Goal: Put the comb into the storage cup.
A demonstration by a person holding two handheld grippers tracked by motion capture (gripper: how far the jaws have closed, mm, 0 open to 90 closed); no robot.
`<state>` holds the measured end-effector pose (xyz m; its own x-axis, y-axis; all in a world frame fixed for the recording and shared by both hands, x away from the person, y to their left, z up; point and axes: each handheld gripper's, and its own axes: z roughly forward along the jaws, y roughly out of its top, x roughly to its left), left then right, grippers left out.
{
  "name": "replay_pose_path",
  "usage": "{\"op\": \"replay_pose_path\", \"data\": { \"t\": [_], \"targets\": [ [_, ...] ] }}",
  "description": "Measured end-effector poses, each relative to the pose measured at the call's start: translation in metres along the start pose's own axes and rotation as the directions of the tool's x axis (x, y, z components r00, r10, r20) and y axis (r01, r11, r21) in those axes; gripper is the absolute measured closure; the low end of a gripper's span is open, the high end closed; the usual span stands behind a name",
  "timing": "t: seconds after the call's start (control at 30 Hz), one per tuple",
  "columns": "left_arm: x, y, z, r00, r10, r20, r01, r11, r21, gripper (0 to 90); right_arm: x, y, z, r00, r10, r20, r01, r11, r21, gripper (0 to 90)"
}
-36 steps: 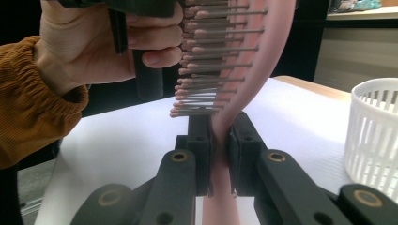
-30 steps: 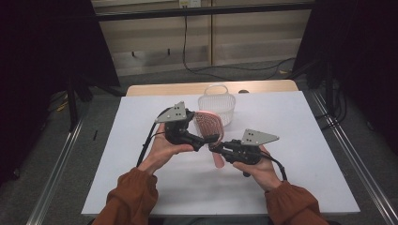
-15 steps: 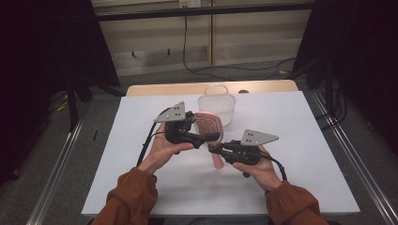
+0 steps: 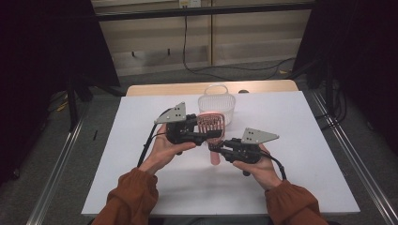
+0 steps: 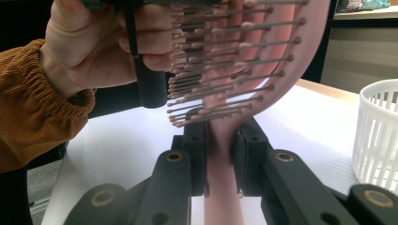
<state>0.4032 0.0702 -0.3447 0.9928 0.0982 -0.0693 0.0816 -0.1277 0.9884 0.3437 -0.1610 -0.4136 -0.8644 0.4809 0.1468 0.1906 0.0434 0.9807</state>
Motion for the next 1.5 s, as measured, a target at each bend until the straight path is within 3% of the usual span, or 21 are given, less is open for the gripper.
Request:
{"op": "replay_pose_path", "data": {
  "t": [0.13,0.23,0.4,0.8,1.5],
  "targets": [
    [-0.002,0.001,0.0,1.0,-0.002,-0.004,0.001,0.9999,-0.012,61.7,-0.001,0.0,0.0,1.0,0.008,0.006,-0.008,1.0,-0.002,74.2],
    [-0.005,0.004,0.0,0.9997,0.014,-0.021,-0.014,0.9999,-0.002,62.1,-0.001,0.0,0.0,0.9999,0.006,0.009,-0.006,1.0,-0.006,73.9],
    [-0.004,0.004,-0.001,0.9993,-0.001,-0.038,0.001,1.0,-0.005,62.2,-0.001,0.001,0.0,0.9997,0.009,0.022,-0.009,1.0,-0.011,72.4],
    [-0.004,0.006,-0.003,0.9976,-0.029,-0.062,0.029,0.9996,-0.001,62.4,-0.001,0.002,0.0,0.9981,0.011,0.06,-0.011,1.0,-0.004,55.7],
    [0.0,0.007,-0.013,0.9894,-0.06,-0.133,0.059,0.9982,-0.011,62.5,0.003,0.003,-0.007,0.9843,-0.004,0.176,0.003,1.0,0.003,14.0]
  ]
}}
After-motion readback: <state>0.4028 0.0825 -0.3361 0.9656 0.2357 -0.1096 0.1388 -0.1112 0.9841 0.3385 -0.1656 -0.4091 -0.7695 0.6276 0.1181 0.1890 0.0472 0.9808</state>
